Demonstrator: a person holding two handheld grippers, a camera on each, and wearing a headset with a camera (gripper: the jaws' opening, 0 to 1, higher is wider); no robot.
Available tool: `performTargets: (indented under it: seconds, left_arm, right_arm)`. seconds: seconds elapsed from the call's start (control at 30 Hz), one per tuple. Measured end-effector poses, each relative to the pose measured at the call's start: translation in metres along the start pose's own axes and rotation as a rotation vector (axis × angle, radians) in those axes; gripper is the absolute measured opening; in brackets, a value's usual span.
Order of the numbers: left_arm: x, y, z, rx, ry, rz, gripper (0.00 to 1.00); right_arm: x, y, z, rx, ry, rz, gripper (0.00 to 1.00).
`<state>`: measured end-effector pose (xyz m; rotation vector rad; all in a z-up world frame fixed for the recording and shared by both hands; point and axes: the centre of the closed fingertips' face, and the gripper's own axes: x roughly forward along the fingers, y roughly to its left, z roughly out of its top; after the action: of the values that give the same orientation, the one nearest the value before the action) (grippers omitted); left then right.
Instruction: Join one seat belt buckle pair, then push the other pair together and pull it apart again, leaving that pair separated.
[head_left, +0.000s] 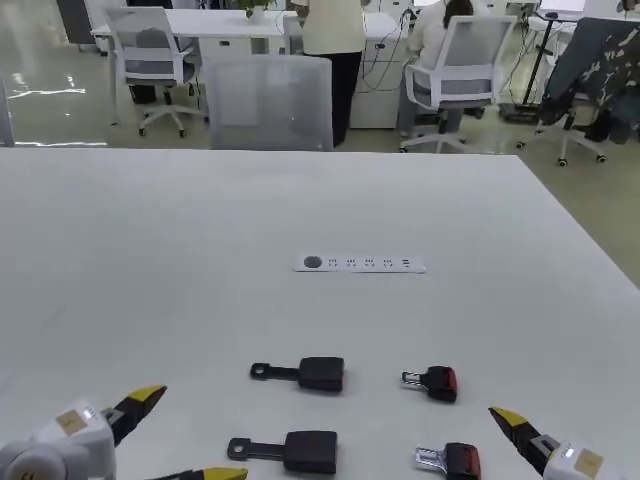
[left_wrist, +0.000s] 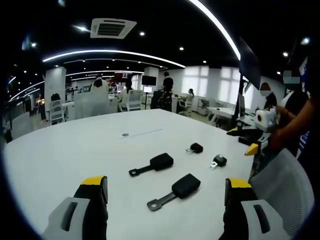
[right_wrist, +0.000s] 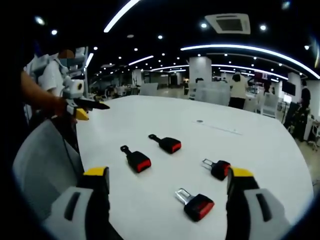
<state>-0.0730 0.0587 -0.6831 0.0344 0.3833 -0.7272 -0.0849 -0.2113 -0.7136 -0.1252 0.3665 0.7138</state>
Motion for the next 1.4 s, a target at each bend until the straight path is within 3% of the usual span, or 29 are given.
performTargets:
  seconds: [0.8,1.4]
  left_arm:
    - [-0.001,-0.011,0.007,-0.003,0.001,0.003,1.00]
    - [-0.004,-0.006,0.004,-0.004,-0.002,0.006,1.00]
  right_arm:
    - [0.000,-0.001,0.001,0.003,0.000,0.000,0.99]
    - [0.000,0.000,0.003,-0.006,-0.001,0.003,0.99]
